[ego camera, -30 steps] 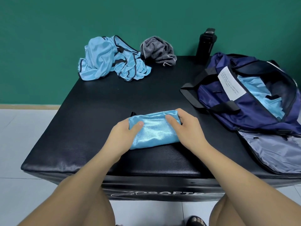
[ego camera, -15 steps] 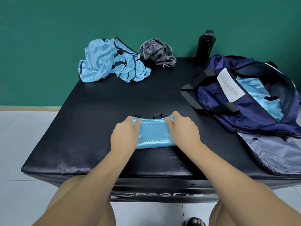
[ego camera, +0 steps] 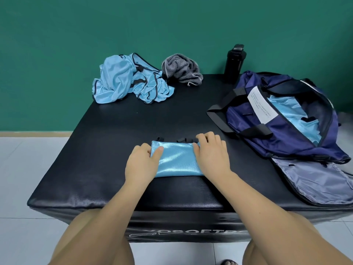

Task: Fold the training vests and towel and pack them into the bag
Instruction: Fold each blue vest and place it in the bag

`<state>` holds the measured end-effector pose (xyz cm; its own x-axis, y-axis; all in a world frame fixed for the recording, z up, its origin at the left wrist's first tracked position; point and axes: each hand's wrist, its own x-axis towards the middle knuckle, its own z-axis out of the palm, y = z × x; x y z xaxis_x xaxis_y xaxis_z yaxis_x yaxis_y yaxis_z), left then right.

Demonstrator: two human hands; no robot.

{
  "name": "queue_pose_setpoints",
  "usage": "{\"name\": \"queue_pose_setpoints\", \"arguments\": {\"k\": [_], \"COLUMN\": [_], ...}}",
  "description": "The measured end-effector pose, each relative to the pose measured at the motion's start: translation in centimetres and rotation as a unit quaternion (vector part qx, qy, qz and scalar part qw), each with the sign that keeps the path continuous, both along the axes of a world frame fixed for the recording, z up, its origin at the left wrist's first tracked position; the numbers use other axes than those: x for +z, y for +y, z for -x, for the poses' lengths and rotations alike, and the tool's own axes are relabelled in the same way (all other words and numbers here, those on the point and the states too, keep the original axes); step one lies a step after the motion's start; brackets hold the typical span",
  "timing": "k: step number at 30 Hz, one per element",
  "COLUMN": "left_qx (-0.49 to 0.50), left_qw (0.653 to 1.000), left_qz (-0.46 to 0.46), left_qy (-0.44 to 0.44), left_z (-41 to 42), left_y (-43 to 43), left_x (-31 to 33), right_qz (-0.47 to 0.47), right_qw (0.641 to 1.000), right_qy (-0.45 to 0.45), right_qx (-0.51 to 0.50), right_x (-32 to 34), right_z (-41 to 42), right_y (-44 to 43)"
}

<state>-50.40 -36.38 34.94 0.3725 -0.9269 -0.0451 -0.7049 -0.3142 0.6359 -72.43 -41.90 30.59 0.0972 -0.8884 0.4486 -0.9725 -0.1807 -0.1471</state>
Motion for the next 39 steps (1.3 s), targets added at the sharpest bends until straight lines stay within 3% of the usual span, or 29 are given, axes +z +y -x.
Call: {"name": "queue_pose_setpoints", "arguments": {"k": [4, 11, 17, 20, 23, 26, 28, 30, 34, 37, 39], "left_qx": [0.037, -0.011, -0.086, -0.128, -0.178, -0.251, -0.295, -0.332, -0.382, -0.389, -0.4], "left_qw": [0.98, 0.94, 0.929, 0.925, 0.914, 0.899, 0.888, 0.877, 0.859, 0.853, 0.856], "left_qz": [-0.007, -0.062, -0.088, -0.096, -0.117, -0.132, -0.131, -0.127, -0.098, -0.067, -0.027], "left_qy": [0.193, 0.336, 0.349, 0.344, 0.346, 0.333, 0.327, 0.324, 0.325, 0.341, 0.328], "left_z": [0.3, -0.1, 0.6, 0.9, 1.1, 1.7, 2.7, 4.2, 8.2, 12.0, 14.5], "left_y": [-0.4, -1.4, -1.8, -1.5, -1.0, -0.8, -1.1, -1.6, -3.1, -4.8, -6.1], "left_x": [1.0, 2.7, 4.2, 6.3, 8.8, 11.8, 13.8, 15.7, 18.5, 19.7, 20.1], "right_qz": [0.016, 0.01, -0.037, -0.123, -0.228, -0.354, -0.421, -0.453, -0.478, -0.466, -0.445], "right_qw": [1.0, 1.0, 0.998, 0.983, 0.925, 0.818, 0.786, 0.783, 0.76, 0.771, 0.797], "right_qy": [-0.008, -0.019, -0.023, -0.099, -0.253, -0.392, -0.37, -0.317, -0.314, -0.313, -0.29], "right_qx": [0.015, 0.022, 0.04, 0.096, 0.166, 0.227, 0.261, 0.282, 0.308, 0.3, 0.288], "right_x": [-0.5, -0.6, -0.2, 1.3, 5.2, 10.5, 14.1, 17.3, 21.8, 23.9, 25.1], "right_z": [-0.1, 0.0, 0.3, 0.8, 2.0, 3.3, 4.5, 5.9, 10.0, 13.8, 16.4], "right_y": [-0.1, -0.1, 0.0, 0.4, 0.9, 1.2, 1.4, 1.6, 1.2, 0.0, -0.8]}}
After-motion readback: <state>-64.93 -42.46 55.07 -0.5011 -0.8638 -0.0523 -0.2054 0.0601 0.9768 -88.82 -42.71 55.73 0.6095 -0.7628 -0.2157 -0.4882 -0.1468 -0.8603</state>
